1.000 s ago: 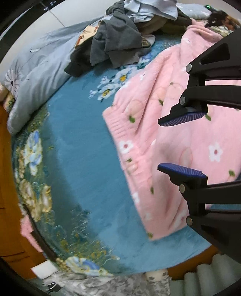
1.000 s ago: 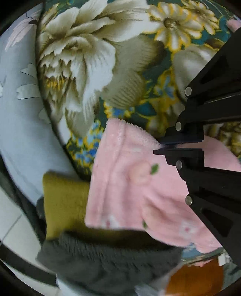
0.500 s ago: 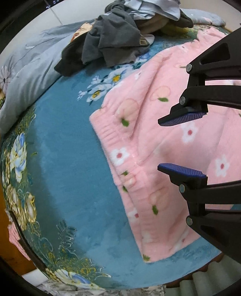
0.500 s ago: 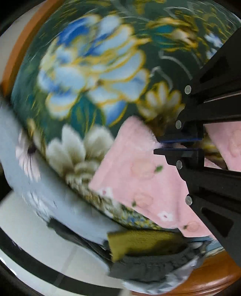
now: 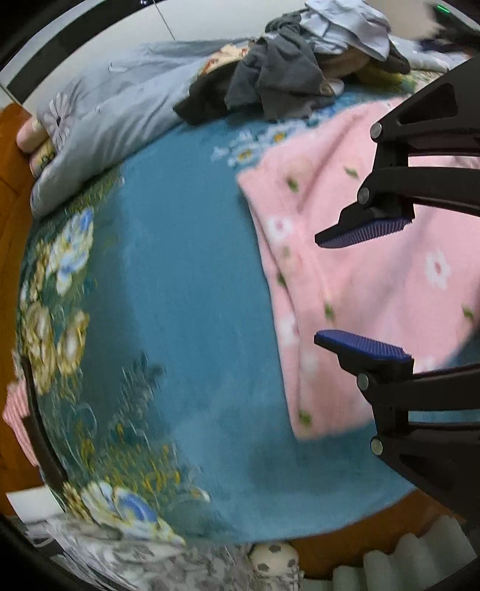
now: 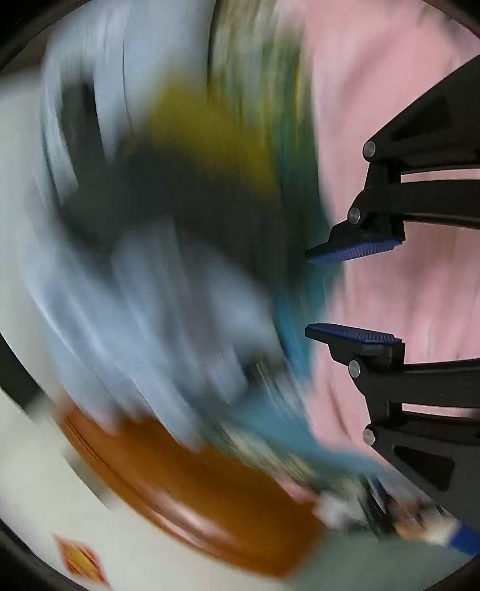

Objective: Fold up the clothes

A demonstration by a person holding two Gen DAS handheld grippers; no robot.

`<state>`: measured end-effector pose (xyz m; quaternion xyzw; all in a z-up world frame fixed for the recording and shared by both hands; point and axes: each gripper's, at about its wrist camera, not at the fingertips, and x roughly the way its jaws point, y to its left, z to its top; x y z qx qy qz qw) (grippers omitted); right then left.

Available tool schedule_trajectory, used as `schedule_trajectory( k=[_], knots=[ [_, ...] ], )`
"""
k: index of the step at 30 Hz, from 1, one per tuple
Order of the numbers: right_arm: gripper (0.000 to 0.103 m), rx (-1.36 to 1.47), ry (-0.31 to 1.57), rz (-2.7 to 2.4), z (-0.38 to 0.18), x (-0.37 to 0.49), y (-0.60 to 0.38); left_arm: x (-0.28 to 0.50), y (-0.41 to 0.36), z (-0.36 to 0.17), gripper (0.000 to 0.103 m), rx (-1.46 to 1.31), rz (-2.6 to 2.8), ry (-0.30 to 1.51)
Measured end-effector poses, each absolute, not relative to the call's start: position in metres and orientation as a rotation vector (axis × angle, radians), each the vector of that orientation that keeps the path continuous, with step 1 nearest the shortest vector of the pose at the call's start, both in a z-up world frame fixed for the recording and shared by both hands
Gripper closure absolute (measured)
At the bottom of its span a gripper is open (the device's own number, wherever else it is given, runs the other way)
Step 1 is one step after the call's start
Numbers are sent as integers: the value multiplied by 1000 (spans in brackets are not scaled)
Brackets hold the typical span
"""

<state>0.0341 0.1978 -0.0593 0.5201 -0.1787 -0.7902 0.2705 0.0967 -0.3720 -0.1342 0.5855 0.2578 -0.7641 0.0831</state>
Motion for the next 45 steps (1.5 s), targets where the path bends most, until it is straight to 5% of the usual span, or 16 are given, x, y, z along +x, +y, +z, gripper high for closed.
schedule_trajectory(
  k=[3, 10, 18, 23, 25, 27, 29, 32, 42, 45],
  knots=[
    [68, 1456, -394, -1895, -78, 8, 74, 116, -390, -147, 49, 1795, -2264, 752],
    [65, 1466, 225, -1764, -115, -1, -129, 137, -417, -183, 49, 1822, -2255, 754],
    [64, 1498, 690, -1616, -165, -1, -210, 154, -441, -212, 49, 1796, -2298, 925],
    [65, 1553, 706, -1577, -179, -3, -208, 155, -447, -215, 49, 1741, -2371, 1022],
    [100, 1566, 655, -1585, -176, -2, -202, 155, -451, -216, 50, 1712, -2386, 1069],
    [100, 1552, 672, -1623, -171, 1, -202, 155, -459, -217, 51, 1663, -2398, 1119],
    [100, 1505, 690, -1683, -158, 0, -204, 154, -462, -221, 72, 1642, -2406, 1157],
    [103, 1427, 630, -1827, -126, -21, -209, 153, -459, -222, 89, 1635, -2433, 1099],
    [103, 1371, 654, -1751, -93, -43, -266, 140, -455, -201, 90, 1632, -2559, 974],
    [84, 1382, 708, -1617, -112, -26, -250, 146, -458, -211, 90, 1626, -2536, 1051]
  ],
)
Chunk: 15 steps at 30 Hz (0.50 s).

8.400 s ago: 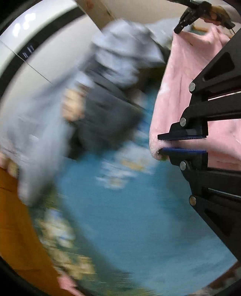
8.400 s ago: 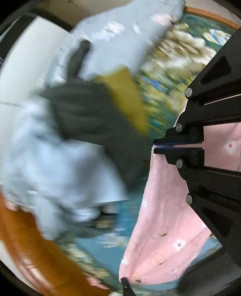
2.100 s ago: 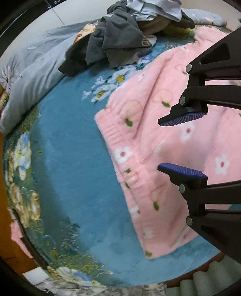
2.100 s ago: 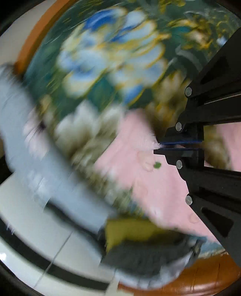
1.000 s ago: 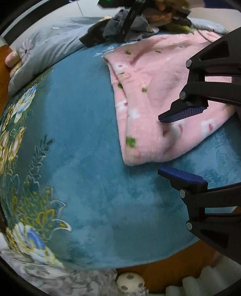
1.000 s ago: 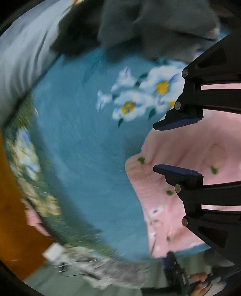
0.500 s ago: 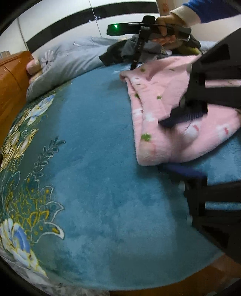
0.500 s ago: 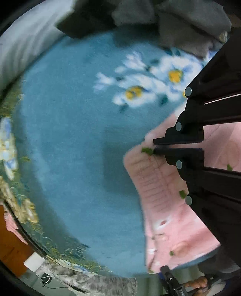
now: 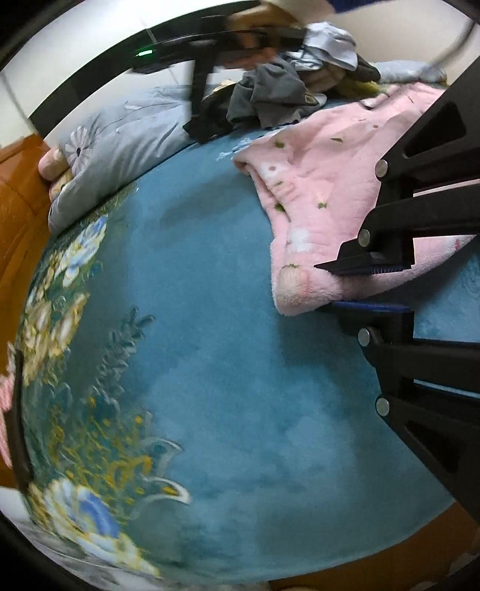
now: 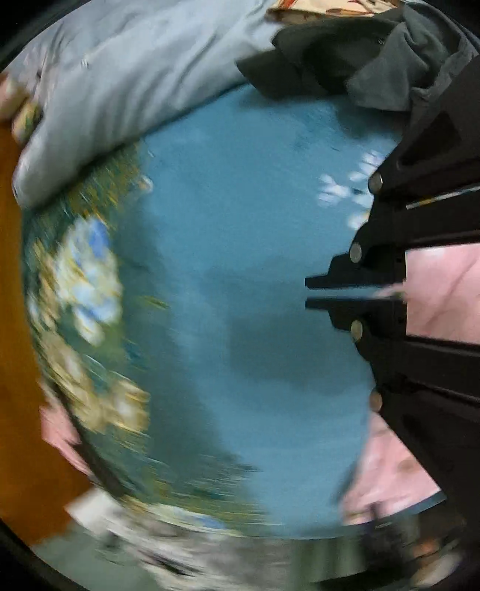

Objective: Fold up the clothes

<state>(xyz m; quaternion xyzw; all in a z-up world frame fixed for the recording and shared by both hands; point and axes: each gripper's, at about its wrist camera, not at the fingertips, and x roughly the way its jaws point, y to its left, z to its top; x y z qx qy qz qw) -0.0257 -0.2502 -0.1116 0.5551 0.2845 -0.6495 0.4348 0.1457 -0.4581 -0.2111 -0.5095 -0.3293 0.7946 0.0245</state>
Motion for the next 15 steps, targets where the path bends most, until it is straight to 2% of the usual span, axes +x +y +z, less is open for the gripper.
schedule_trajectory(
  k=[2, 8, 15],
  knots=[
    [73, 1412, 688, -1575, -126, -22, -230, 150, -461, -219, 90, -1566, 2433, -1083],
    [72, 1520, 720, -1541, -168, -15, -188, 157, -465, -228, 89, -1564, 2404, -1145],
    [71, 1465, 765, -1627, -180, -3, -184, 157, -463, -225, 89, -1560, 2413, -1154]
  ],
)
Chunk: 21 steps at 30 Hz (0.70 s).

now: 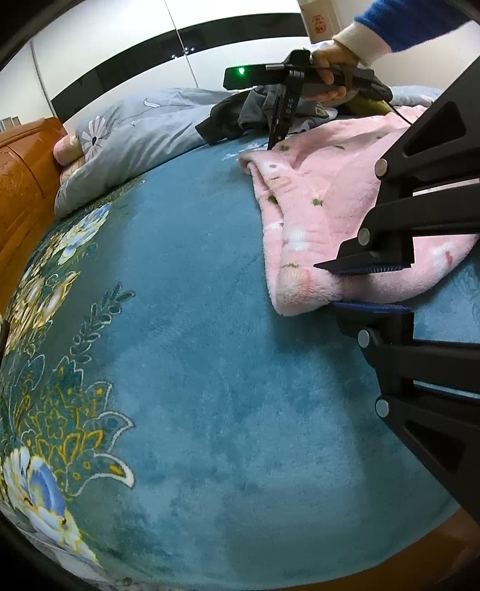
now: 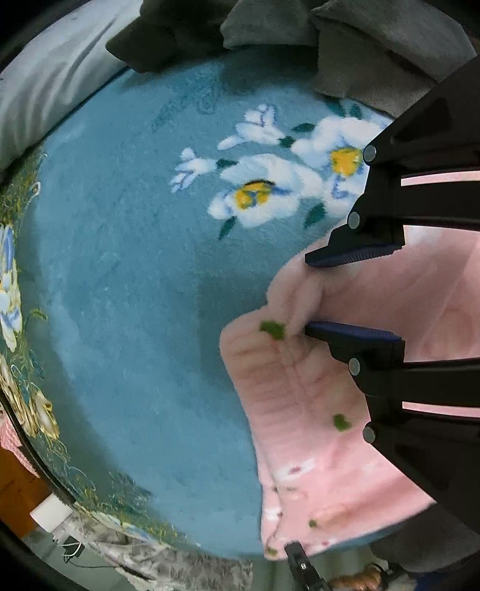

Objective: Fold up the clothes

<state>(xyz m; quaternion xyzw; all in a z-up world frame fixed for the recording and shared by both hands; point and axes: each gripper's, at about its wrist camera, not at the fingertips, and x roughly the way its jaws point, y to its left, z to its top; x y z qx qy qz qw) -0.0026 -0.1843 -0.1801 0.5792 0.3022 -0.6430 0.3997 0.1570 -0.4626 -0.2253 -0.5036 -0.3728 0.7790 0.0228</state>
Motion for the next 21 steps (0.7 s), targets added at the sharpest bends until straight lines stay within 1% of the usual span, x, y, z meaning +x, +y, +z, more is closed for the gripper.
schedule_trajectory(
  k=[2, 3, 5, 7, 10, 11, 12, 13, 14, 18, 21],
  knots=[
    [67, 1420, 813, -1646, -180, 1, -185, 157, -462, -225, 89, -1559, 2412, -1156],
    [63, 1393, 848, -1648, -180, 4, -186, 157, -461, -225, 89, -1562, 2414, -1150],
    [63, 1334, 925, -1643, -180, 11, -189, 157, -460, -226, 88, -1566, 2414, -1144],
    [63, 1317, 957, -1626, -183, 14, -194, 157, -461, -226, 88, -1566, 2410, -1146],
    [63, 1368, 899, -1630, -185, 8, -190, 157, -462, -226, 88, -1564, 2407, -1145],
    [65, 1386, 867, -1636, -185, 6, -188, 157, -462, -226, 88, -1561, 2411, -1143],
    [77, 1404, 831, -1644, -184, 5, -185, 157, -462, -226, 88, -1556, 2420, -1142],
    [93, 1422, 795, -1652, -184, 4, -183, 158, -462, -225, 88, -1552, 2429, -1141],
    [95, 1427, 775, -1668, -181, 2, -181, 158, -461, -225, 89, -1545, 2440, -1139],
    [98, 1421, 729, -1752, -168, -2, -179, 157, -456, -220, 90, -1517, 2481, -1092],
    [99, 1335, 688, -1841, -138, -14, -198, 154, -455, -210, 90, -1448, 2494, -1074]
  ],
)
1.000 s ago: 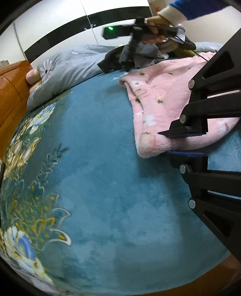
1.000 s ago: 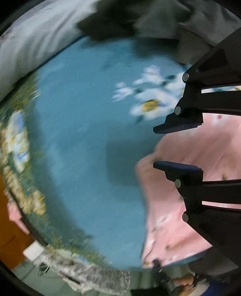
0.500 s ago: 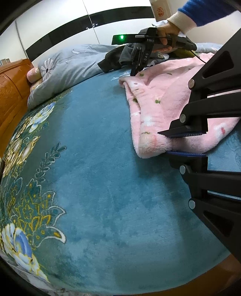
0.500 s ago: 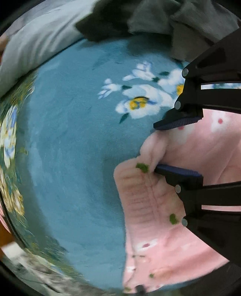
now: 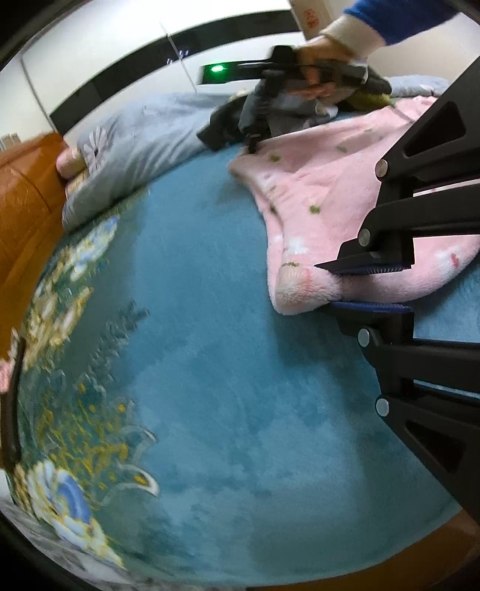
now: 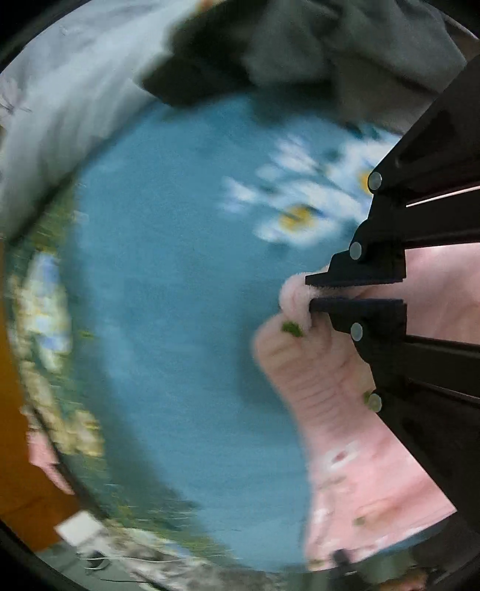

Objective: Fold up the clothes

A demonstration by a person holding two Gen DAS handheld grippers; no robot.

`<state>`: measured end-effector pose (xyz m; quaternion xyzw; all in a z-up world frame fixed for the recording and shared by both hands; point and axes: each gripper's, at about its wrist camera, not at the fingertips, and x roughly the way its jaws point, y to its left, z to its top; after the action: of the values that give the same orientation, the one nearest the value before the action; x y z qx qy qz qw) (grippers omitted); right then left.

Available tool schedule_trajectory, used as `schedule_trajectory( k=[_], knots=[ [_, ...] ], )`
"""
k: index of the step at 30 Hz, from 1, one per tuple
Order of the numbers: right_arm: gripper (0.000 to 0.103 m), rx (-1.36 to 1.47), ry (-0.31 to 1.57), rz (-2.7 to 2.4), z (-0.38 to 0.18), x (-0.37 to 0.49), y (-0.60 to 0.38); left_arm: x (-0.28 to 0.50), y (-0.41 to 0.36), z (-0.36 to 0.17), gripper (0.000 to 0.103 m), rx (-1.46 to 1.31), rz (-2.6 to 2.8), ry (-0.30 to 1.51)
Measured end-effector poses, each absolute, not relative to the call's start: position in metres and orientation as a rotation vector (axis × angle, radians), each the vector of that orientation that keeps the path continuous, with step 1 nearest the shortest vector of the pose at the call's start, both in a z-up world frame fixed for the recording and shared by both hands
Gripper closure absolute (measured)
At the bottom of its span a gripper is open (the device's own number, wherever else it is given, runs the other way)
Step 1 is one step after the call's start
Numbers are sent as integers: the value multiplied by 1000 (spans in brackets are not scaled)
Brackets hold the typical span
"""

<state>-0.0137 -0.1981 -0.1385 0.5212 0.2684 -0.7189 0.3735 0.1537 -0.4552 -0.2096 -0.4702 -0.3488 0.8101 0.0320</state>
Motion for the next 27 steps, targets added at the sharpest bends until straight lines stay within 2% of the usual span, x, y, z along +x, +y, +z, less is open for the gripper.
schedule_trajectory(
  k=[4, 7, 12, 14, 15, 16, 18, 21, 24, 27],
  knots=[
    [100, 1256, 729, -1912, -118, -31, -262, 142, -452, -197, 90, -1396, 2513, -1045],
    [100, 1298, 814, -1937, -137, -41, -300, 127, -449, -199, 90, -1435, 2517, -1016],
    [99, 1375, 871, -1944, -161, -38, -294, 117, -453, -218, 90, -1573, 2469, -1046],
    [82, 1379, 867, -1959, -161, -40, -287, 118, -455, -225, 90, -1608, 2443, -1080],
    [61, 1381, 866, -1966, -161, -40, -284, 119, -457, -226, 90, -1612, 2433, -1104],
    [47, 1369, 871, -1989, -155, -41, -280, 119, -458, -227, 90, -1616, 2423, -1125],
    [47, 1331, 808, -2030, -130, -40, -262, 119, -459, -229, 90, -1628, 2403, -1166],
    [47, 1304, 602, -2061, -84, -31, -213, 117, -461, -232, 90, -1662, 2374, -1224],
    [47, 1323, 425, -2045, -47, -2, -129, 119, -459, -234, 90, -1695, 2362, -1255],
    [47, 1403, 301, -2073, -33, 28, -32, 118, -452, -232, 86, -1750, 2362, -1229]
  ],
)
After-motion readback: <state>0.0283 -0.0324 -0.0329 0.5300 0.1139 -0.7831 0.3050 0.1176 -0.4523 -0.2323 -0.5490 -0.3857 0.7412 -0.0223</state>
